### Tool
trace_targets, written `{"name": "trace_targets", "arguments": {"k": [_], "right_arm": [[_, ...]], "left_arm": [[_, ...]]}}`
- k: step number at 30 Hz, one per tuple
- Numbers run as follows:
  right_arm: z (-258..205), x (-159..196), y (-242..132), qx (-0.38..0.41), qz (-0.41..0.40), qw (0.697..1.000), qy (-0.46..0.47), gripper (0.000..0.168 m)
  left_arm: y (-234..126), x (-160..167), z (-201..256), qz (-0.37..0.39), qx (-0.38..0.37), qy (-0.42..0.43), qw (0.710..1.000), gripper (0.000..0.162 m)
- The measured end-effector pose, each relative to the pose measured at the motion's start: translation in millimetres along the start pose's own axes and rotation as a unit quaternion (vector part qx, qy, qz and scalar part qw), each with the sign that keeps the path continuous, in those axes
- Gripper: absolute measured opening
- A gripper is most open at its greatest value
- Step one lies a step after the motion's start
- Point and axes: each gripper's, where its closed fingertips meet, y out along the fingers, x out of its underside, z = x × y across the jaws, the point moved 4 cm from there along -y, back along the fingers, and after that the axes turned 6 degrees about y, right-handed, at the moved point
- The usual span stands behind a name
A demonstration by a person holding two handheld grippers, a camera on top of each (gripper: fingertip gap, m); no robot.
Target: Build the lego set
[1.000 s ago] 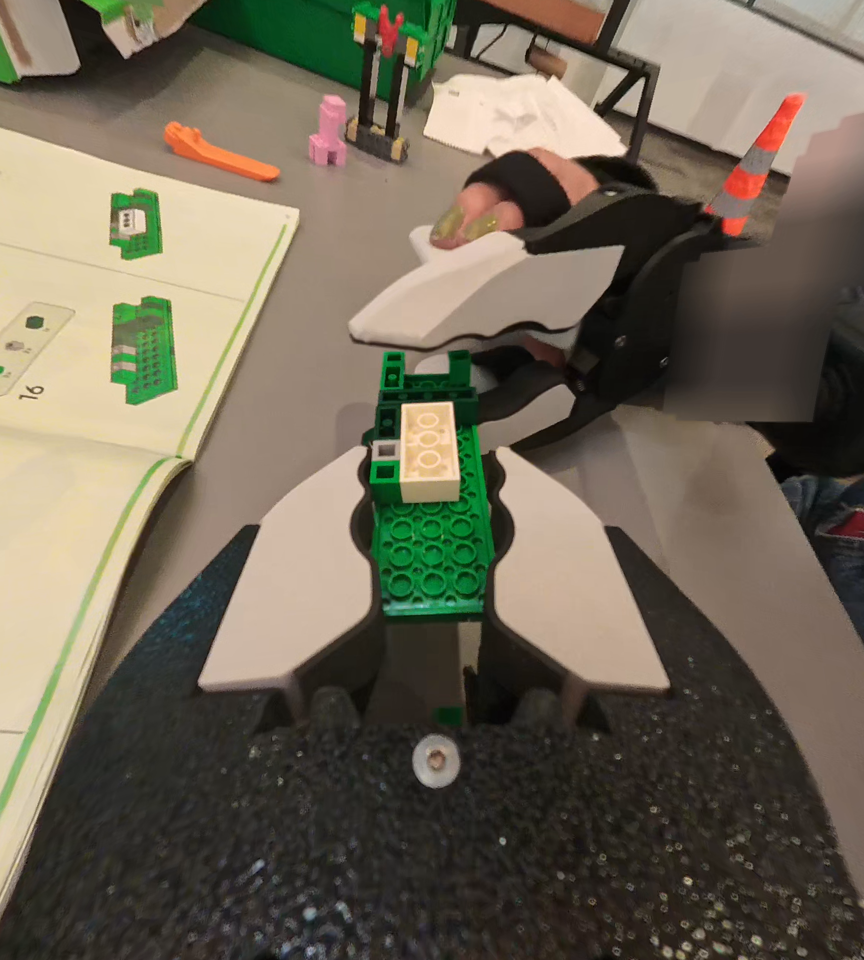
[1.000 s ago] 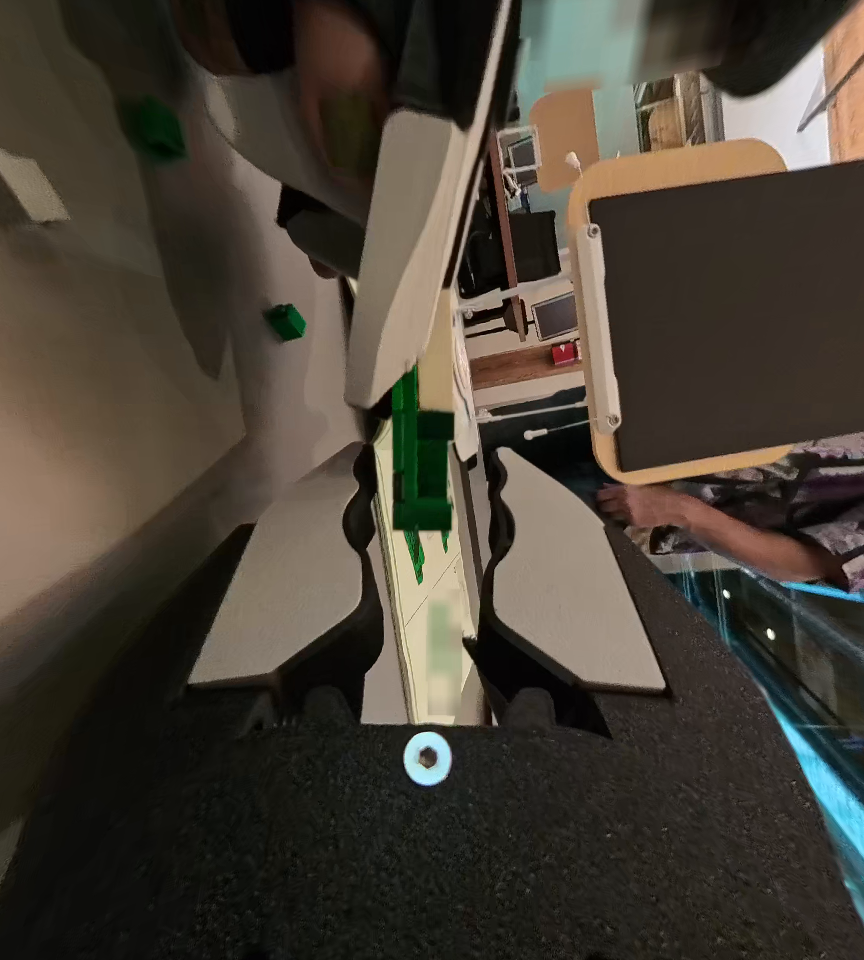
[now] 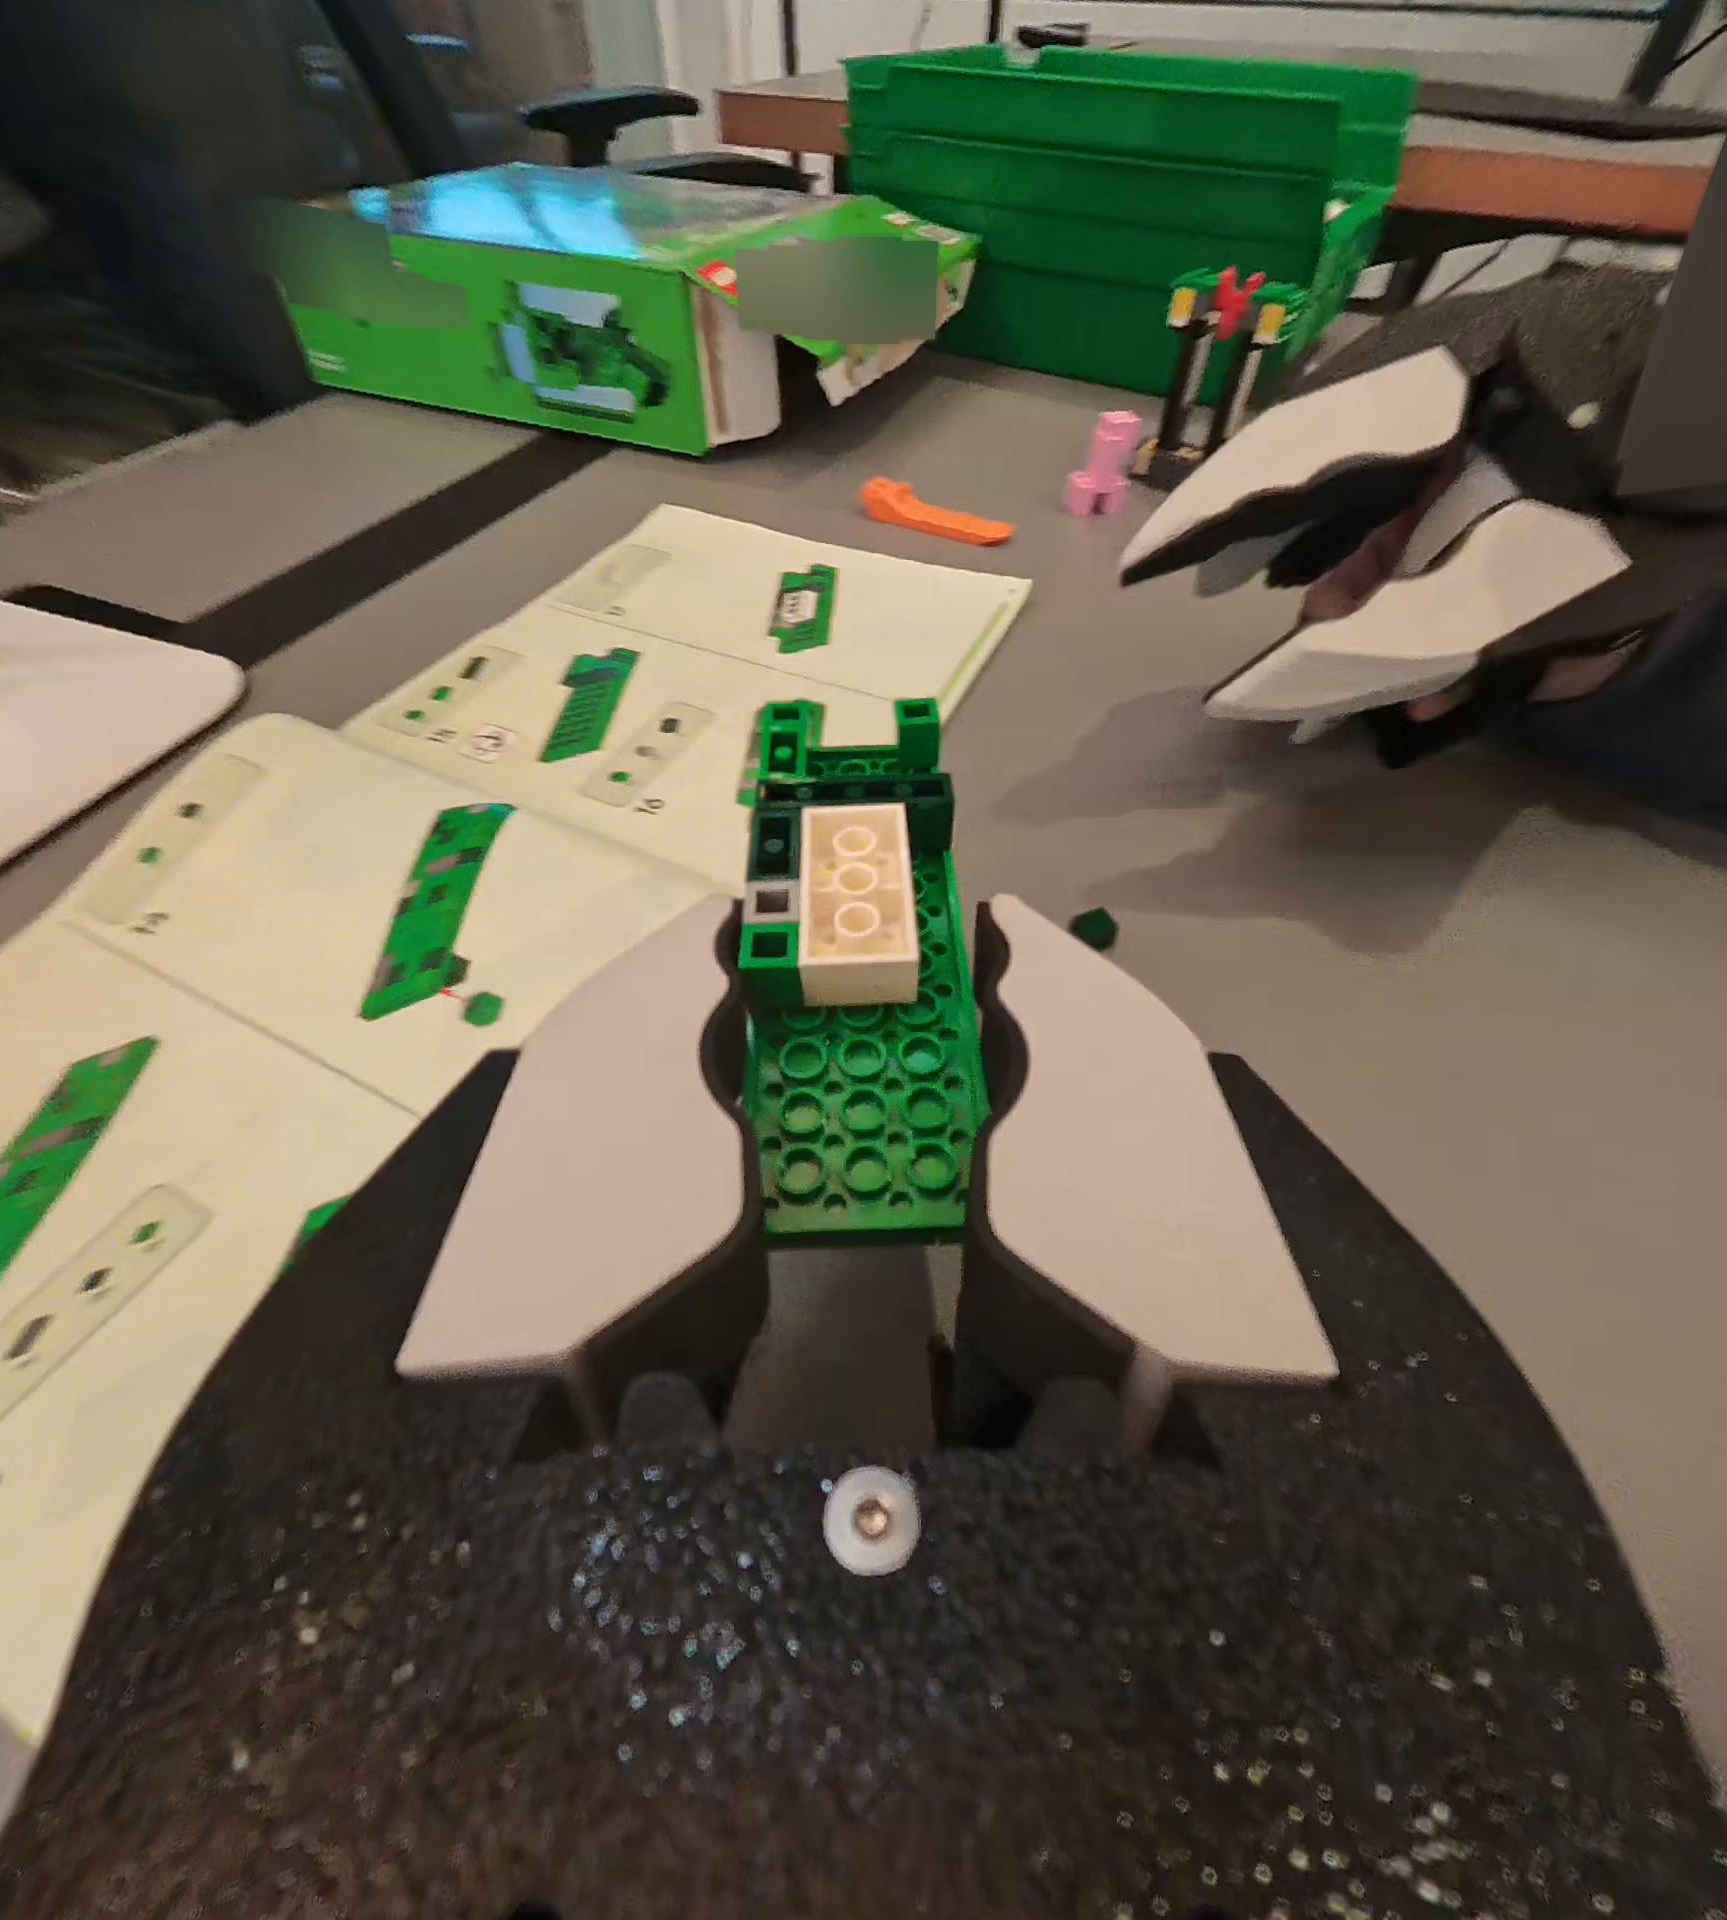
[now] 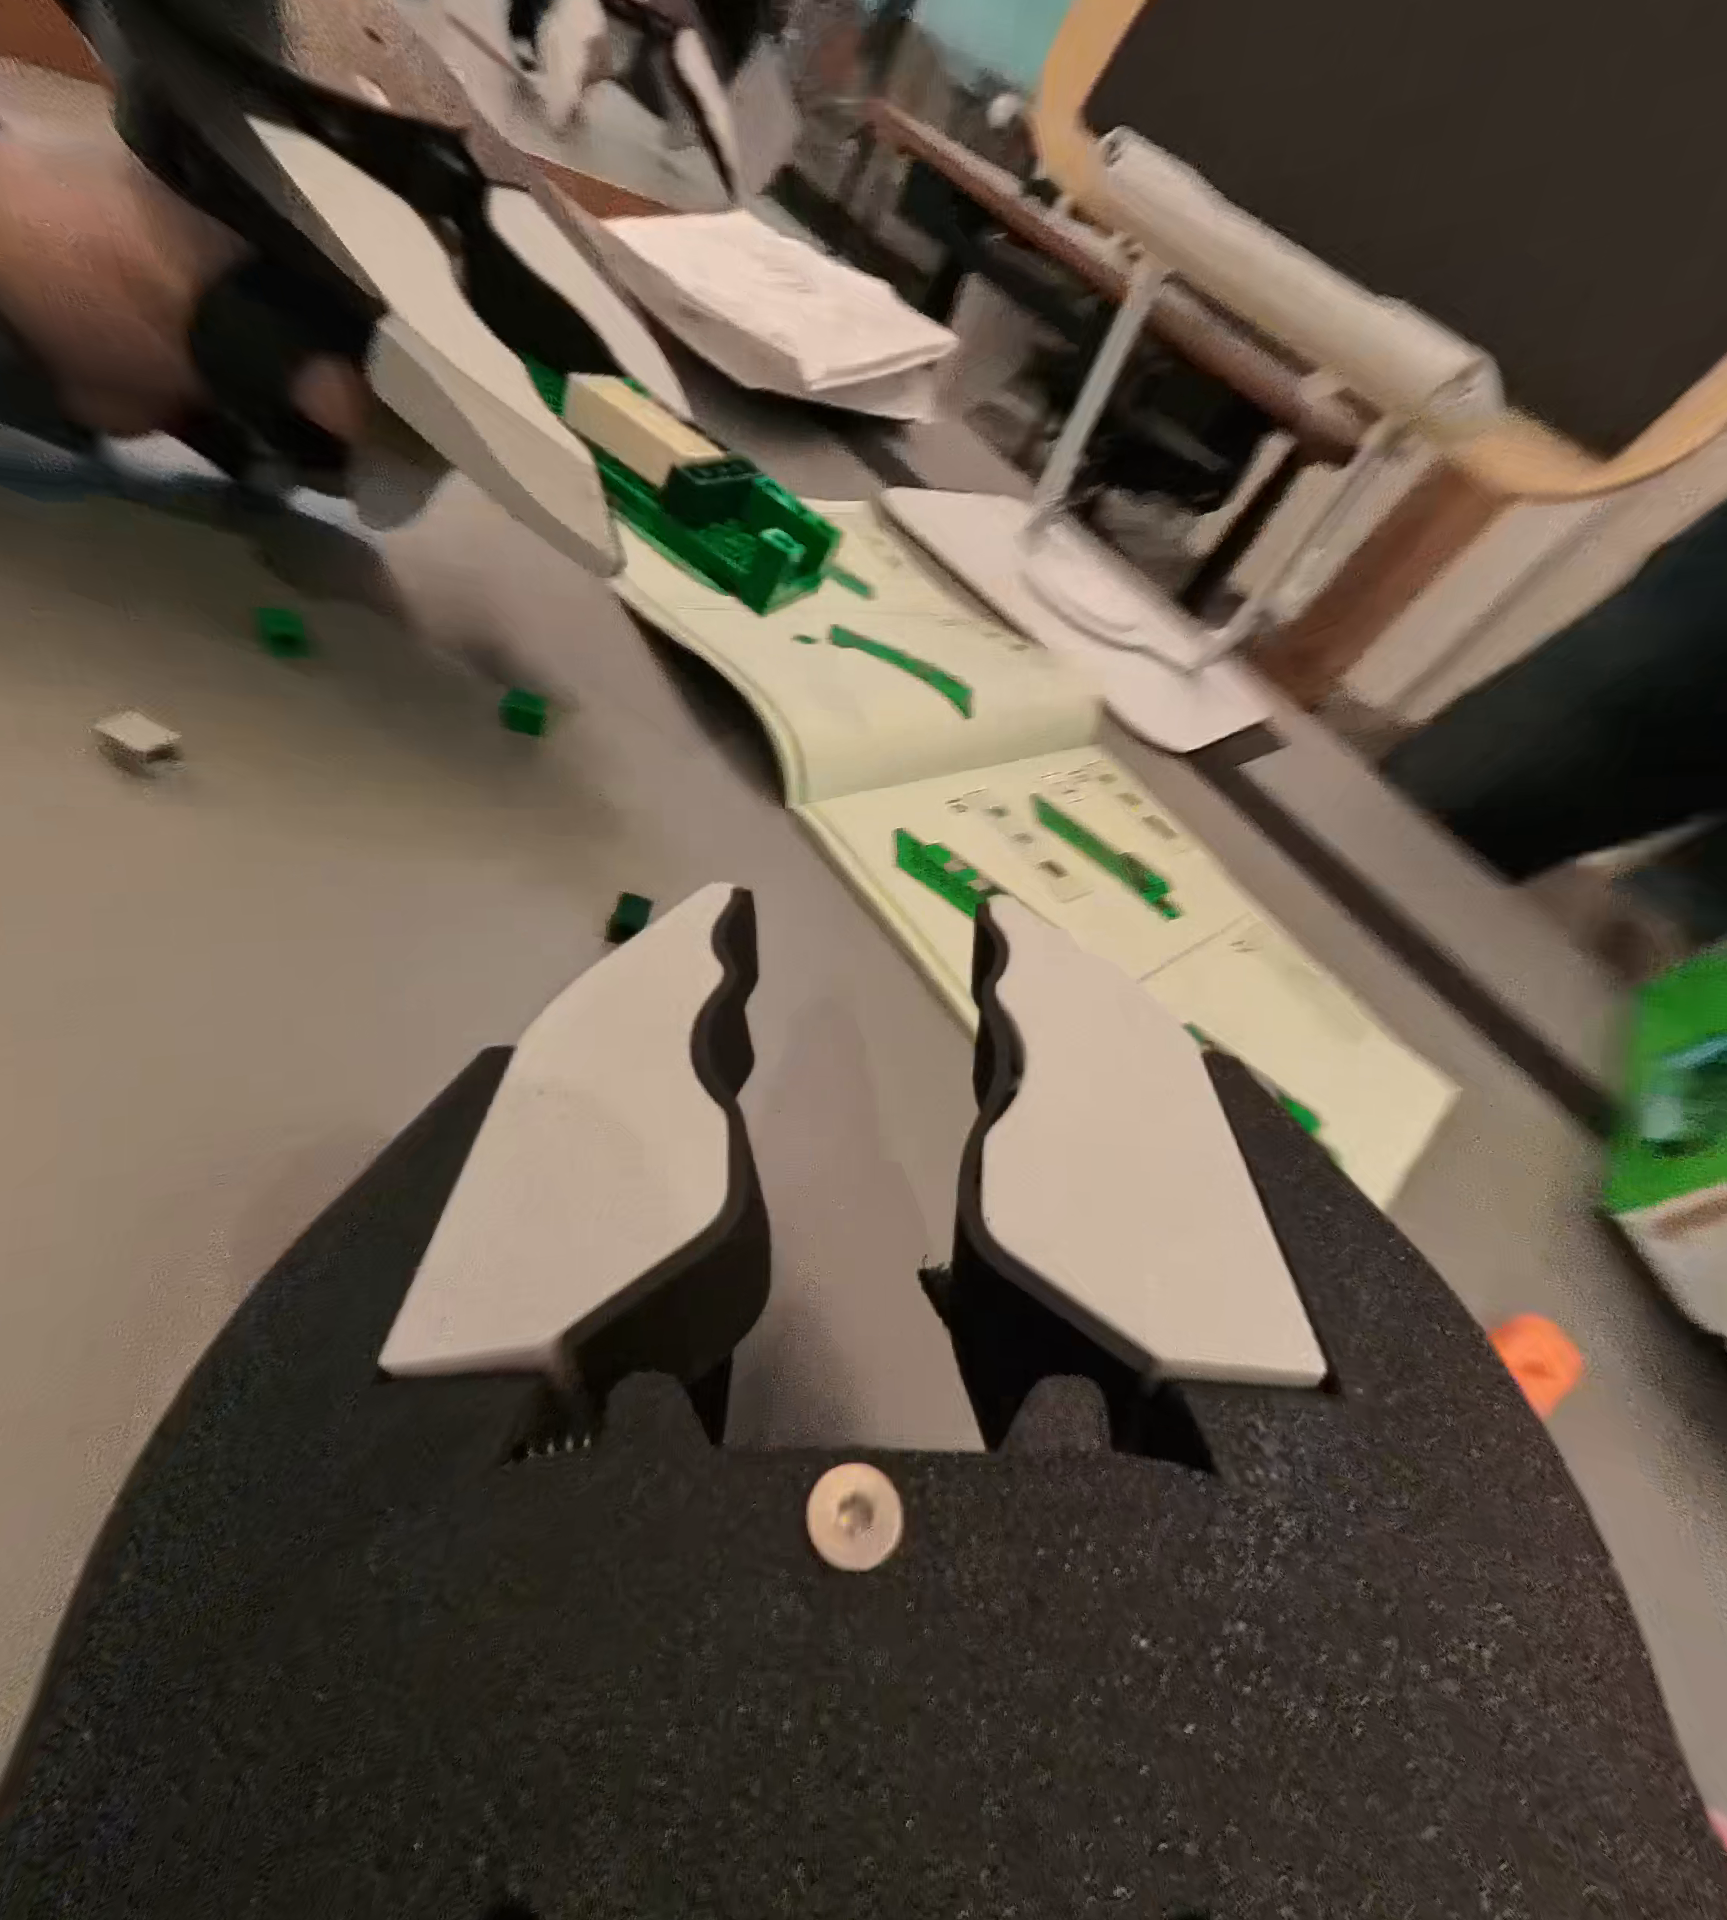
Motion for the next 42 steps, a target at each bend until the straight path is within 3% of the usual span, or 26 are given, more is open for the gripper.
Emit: {"name": "trace_targets", "arguments": {"k": [5,10,14,20,25,31,42], "right_arm": [[-0.6,-2.2,2.9,-0.020,-0.003,0.999,0.041,0.034],[-11.0,-0.9,16.0,-0.036,-0.047,0.997,0.058,0.027],[-10.0,-0.6,20.2,-0.005,-0.054,0.997,0.047,0.024],[4.9,-16.3,8.3,0.080,0.051,0.993,0.067,0.022],[10.0,-22.0,5.6,0.082,0.093,0.986,0.107,0.021],[9.9,-23.6,12.0,0.081,0.093,0.987,0.103,0.019],[-2.7,-26.9,29.9,0.077,0.065,0.995,0.028,0.018]], "left_arm": [[-1.2,-2.9,-3.7,0.007,-0.078,0.050,0.996,0.041],[-6.1,-5.8,-6.1,0.025,-0.109,0.051,0.992,0.041],[-12.0,-7.8,-7.9,0.044,-0.117,0.041,0.991,0.041],[-12.2,-6.4,-4.7,0.036,-0.119,0.055,0.991,0.041],[-4.8,-2.1,3.0,0.002,-0.115,0.097,0.989,0.041],[2.7,2.7,10.9,-0.030,-0.110,0.145,0.983,0.041],[-4.6,-2.1,10.1,0.002,-0.112,0.125,0.986,0.041]]}}
